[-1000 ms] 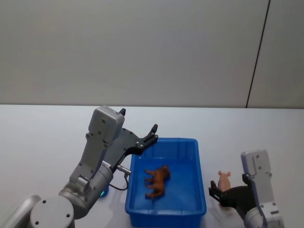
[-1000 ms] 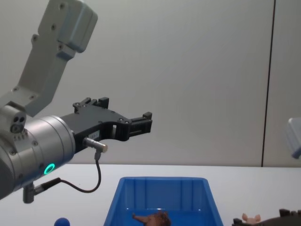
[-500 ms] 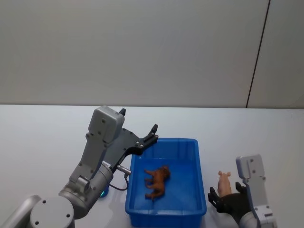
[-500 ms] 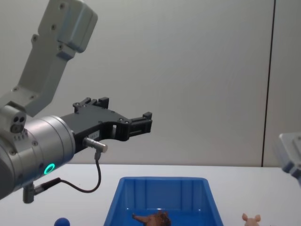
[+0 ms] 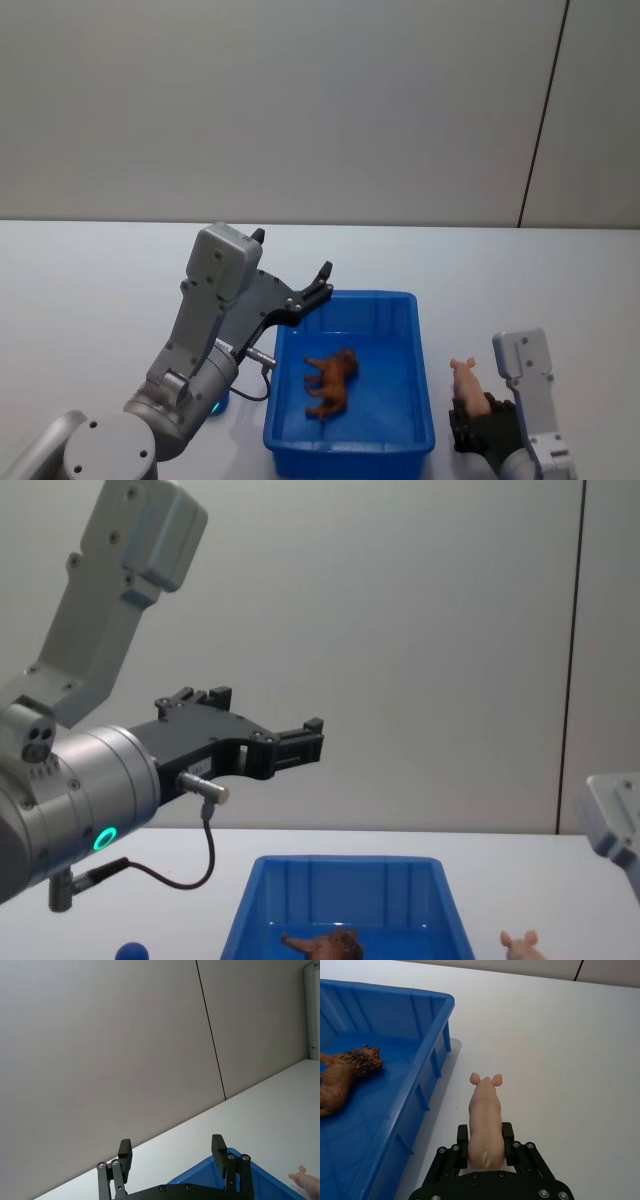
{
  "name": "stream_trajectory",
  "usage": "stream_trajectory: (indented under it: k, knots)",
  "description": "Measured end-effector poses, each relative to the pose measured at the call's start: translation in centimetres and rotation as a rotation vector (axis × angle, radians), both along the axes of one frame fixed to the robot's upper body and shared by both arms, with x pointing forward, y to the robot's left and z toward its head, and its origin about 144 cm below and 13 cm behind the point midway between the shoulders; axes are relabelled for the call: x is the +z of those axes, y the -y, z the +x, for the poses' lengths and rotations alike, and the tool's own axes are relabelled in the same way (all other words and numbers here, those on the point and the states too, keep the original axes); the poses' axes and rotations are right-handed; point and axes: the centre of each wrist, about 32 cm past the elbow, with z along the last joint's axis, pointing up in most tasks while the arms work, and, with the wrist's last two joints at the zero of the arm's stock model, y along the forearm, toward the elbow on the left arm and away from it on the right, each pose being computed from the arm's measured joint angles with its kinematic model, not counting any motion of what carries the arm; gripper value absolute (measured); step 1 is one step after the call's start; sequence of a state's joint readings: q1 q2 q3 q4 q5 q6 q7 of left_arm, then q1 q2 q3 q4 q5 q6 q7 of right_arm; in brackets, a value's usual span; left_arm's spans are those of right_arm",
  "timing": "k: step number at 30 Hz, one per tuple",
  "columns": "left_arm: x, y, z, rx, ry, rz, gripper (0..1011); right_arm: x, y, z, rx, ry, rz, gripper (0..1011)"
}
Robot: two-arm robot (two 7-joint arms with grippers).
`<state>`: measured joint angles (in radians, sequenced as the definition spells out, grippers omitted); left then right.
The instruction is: Pick up the two dolls from the table and place them into the box.
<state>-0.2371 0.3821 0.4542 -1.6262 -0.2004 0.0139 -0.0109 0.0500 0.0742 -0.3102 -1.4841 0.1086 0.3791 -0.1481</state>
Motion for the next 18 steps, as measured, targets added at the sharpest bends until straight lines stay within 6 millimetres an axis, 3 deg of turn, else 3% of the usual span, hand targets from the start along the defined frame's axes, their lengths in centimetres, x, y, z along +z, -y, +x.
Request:
stream_trajectory:
  k: [18]
  knots:
    - [0.0, 0.0, 0.0, 0.000, 0.000, 0.000, 1002, 2.2, -0.3, -0.4, 0.032, 0.174, -0.001, 382]
